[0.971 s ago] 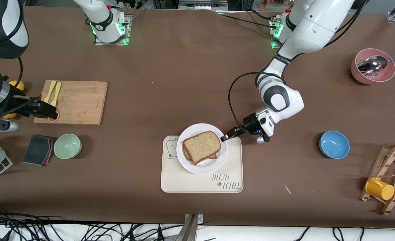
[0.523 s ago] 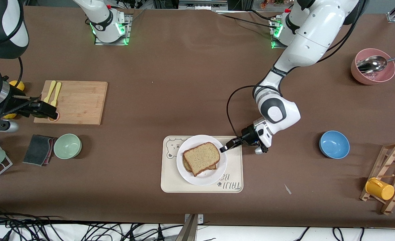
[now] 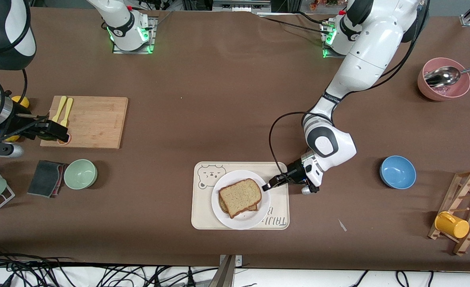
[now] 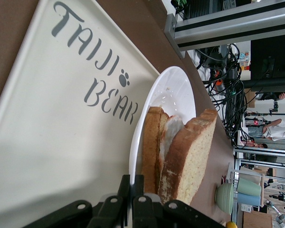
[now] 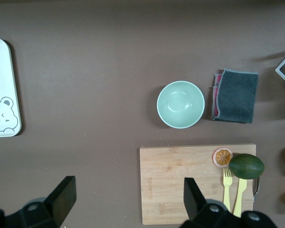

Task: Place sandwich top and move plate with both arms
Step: 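Adjust the plate on the tray and open the left gripper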

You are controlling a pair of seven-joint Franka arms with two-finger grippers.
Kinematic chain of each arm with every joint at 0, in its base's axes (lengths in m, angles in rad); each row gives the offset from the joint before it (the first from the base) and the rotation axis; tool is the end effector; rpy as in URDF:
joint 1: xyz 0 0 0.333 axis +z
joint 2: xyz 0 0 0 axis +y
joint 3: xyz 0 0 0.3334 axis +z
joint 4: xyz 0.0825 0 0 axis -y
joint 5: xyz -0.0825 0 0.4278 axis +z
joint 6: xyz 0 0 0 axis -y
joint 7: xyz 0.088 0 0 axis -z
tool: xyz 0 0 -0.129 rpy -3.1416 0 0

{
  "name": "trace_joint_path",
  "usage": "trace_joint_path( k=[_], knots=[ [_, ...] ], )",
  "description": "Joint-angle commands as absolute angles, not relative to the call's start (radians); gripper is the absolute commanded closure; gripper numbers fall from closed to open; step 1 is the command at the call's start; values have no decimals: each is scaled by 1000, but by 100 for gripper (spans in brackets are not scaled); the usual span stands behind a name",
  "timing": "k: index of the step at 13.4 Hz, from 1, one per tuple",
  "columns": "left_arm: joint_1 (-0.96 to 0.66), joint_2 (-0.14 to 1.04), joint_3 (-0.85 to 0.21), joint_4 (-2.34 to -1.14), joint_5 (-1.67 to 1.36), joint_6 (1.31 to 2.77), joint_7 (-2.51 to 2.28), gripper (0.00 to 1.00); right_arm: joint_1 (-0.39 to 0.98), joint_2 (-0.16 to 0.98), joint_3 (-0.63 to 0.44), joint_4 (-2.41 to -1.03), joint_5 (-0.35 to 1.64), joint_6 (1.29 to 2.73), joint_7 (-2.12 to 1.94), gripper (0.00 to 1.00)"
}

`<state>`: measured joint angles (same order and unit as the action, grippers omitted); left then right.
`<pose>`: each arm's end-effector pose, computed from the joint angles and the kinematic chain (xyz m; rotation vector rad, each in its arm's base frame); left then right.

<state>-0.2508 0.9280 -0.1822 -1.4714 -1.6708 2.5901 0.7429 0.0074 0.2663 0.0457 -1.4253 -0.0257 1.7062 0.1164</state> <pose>0.7138 -0.2980 0.0995 2.0713 0.4221 0.2859 0.6911 0.0302 0.5358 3.1278 -0.0966 0.0250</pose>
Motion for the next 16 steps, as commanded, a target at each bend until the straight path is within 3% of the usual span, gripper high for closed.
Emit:
trace_joint_path(
  k=[1, 5, 7, 13, 16],
  knots=[
    [-262, 940, -176, -1422, -1644, 2597, 716, 88, 11, 262, 49, -1425, -46, 1710, 126, 0],
    [-242, 913, -176, -1454, -1612, 2586, 719, 65, 11, 262, 49, -1425, -46, 1709, 126, 0],
    [-226, 907, -176, -1468, -1588, 2576, 721, 63, 11, 262, 49, -1425, -46, 1709, 126, 0],
    [-181, 743, -178, -1655, -1559, 2520, 718, 58, 18, 262, 49, -1425, -45, 1709, 153, 0],
    [-176, 654, -176, -1759, -1559, 2520, 719, 46, 20, 261, 48, -1425, -46, 1706, 167, 0]
  ],
)
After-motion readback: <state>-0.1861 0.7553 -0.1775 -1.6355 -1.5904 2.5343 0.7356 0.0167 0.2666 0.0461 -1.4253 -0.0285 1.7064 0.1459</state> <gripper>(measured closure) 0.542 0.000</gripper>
